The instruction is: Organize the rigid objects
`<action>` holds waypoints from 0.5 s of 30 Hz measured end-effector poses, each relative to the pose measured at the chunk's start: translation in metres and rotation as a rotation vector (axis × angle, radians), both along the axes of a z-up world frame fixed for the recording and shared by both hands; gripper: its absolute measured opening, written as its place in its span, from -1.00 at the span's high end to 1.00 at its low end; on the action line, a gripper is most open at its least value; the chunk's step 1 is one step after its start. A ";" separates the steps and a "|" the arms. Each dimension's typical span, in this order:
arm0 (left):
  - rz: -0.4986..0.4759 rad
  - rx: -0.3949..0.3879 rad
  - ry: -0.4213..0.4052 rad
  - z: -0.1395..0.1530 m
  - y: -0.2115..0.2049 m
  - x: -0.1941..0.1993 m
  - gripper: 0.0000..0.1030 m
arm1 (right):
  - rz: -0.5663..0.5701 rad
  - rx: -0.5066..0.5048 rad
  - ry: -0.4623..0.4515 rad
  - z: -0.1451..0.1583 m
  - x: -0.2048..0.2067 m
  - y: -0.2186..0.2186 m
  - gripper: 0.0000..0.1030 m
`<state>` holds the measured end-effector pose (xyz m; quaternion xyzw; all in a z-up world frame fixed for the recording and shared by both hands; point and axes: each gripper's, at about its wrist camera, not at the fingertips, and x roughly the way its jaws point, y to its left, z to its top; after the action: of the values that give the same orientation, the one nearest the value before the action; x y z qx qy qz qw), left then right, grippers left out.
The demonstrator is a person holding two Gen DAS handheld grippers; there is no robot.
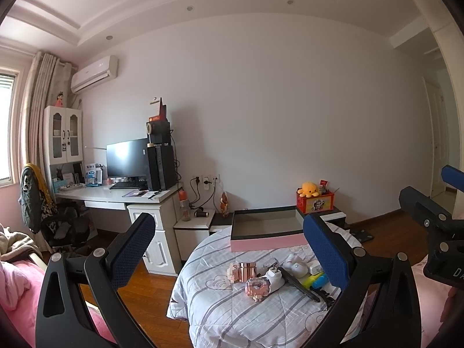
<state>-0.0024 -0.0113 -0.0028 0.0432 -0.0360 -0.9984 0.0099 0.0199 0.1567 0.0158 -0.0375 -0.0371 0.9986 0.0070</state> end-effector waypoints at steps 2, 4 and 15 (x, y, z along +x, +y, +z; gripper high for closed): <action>0.000 0.000 -0.002 0.000 -0.001 -0.001 -1.00 | 0.000 0.000 0.000 0.001 0.000 0.000 -1.00; 0.002 0.001 -0.004 -0.001 -0.001 -0.002 -1.00 | 0.000 0.001 -0.002 0.001 0.000 -0.001 -1.00; -0.001 0.026 -0.022 -0.010 -0.004 -0.020 -1.00 | -0.008 -0.007 -0.025 -0.008 -0.017 0.005 -1.00</action>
<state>-0.0227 -0.0154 -0.0130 0.0543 -0.0229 -0.9982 0.0084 0.0033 0.1620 0.0076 -0.0502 -0.0337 0.9981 0.0104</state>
